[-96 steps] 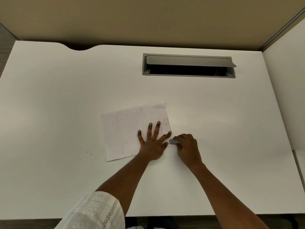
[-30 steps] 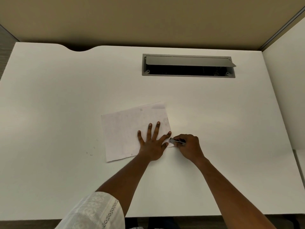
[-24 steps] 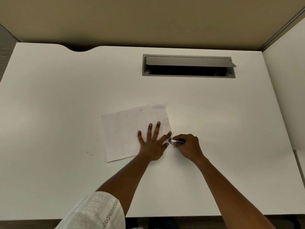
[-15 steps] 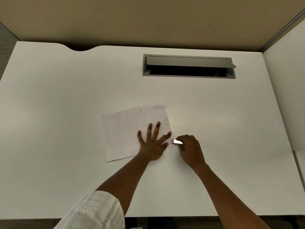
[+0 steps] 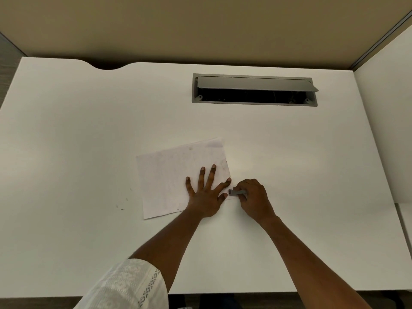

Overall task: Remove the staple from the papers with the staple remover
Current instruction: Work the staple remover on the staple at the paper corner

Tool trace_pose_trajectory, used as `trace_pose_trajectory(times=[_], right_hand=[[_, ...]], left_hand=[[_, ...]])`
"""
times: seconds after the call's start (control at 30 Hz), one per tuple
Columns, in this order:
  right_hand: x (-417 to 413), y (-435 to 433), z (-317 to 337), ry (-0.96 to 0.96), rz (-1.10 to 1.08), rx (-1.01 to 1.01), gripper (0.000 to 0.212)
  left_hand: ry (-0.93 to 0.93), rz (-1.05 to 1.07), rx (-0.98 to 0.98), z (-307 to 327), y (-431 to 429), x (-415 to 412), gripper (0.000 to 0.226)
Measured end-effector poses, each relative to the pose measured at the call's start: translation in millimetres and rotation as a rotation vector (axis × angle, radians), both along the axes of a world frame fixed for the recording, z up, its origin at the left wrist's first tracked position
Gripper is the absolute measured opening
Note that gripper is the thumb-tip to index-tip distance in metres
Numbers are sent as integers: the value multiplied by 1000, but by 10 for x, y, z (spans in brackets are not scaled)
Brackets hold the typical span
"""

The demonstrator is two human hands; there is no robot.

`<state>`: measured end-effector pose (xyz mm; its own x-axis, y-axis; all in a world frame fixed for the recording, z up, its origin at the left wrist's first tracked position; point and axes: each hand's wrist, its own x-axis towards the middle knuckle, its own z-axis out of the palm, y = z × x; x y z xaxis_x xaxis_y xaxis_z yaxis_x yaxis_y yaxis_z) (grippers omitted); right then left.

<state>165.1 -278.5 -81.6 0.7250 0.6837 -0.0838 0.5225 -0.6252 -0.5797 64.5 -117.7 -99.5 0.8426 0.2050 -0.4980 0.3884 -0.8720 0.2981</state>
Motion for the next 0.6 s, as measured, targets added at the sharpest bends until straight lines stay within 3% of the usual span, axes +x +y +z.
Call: trace_pose_trajectory(times=[0.4,0.6], right_hand=[[-34,-69,-30,-38,13,113,26],[-59,-92,-19,-10,-241,156,21]], left_hand=[[4,-4,0,-8,5,2,56],[-42,-7,5,-63,3,-33,71]])
